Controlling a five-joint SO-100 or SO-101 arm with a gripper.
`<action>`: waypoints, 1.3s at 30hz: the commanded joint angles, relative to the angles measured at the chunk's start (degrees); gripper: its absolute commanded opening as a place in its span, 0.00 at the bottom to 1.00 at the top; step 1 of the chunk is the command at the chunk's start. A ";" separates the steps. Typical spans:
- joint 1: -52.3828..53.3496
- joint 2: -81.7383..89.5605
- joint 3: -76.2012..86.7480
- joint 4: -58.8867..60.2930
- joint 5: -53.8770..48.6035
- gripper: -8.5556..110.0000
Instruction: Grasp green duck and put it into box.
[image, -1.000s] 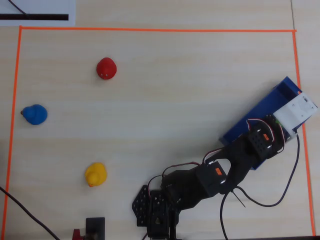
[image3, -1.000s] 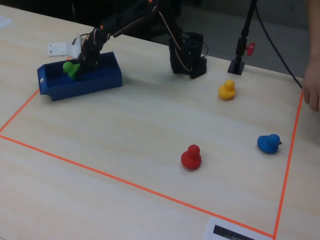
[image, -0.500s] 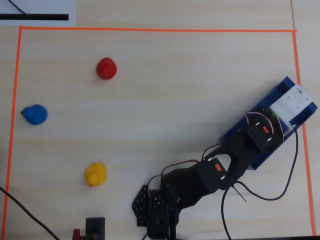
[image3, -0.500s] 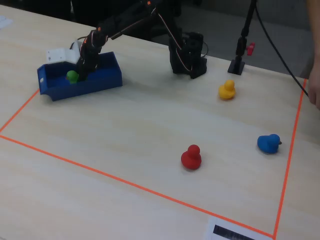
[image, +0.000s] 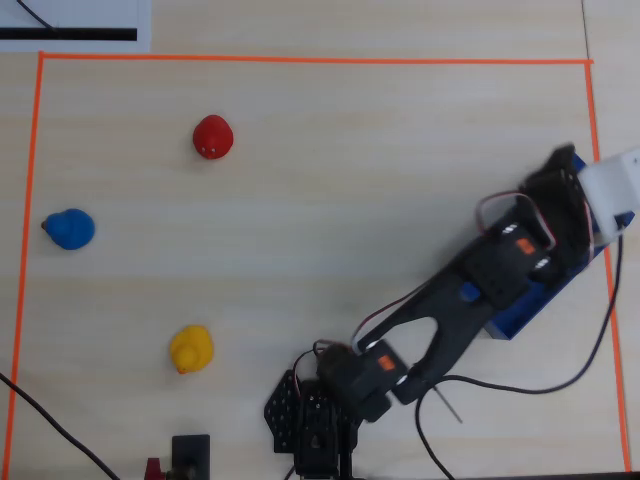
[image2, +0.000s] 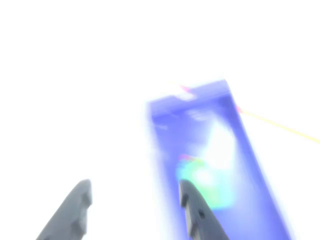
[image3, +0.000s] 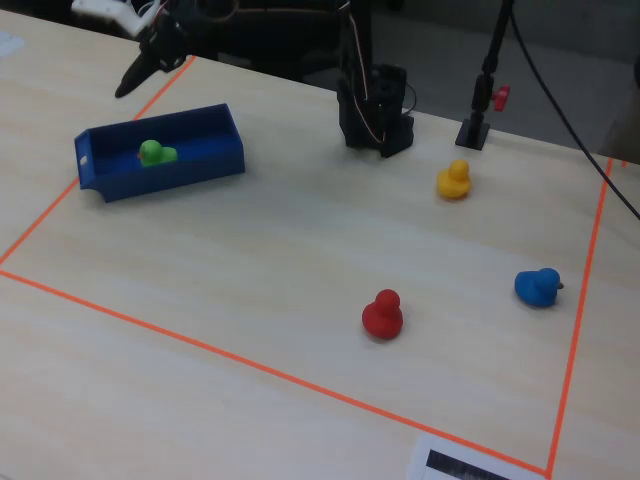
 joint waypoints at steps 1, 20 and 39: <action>-17.93 21.71 8.70 2.99 2.72 0.28; -51.68 82.00 98.79 10.28 -23.55 0.23; -52.12 92.72 101.87 28.48 -23.73 0.24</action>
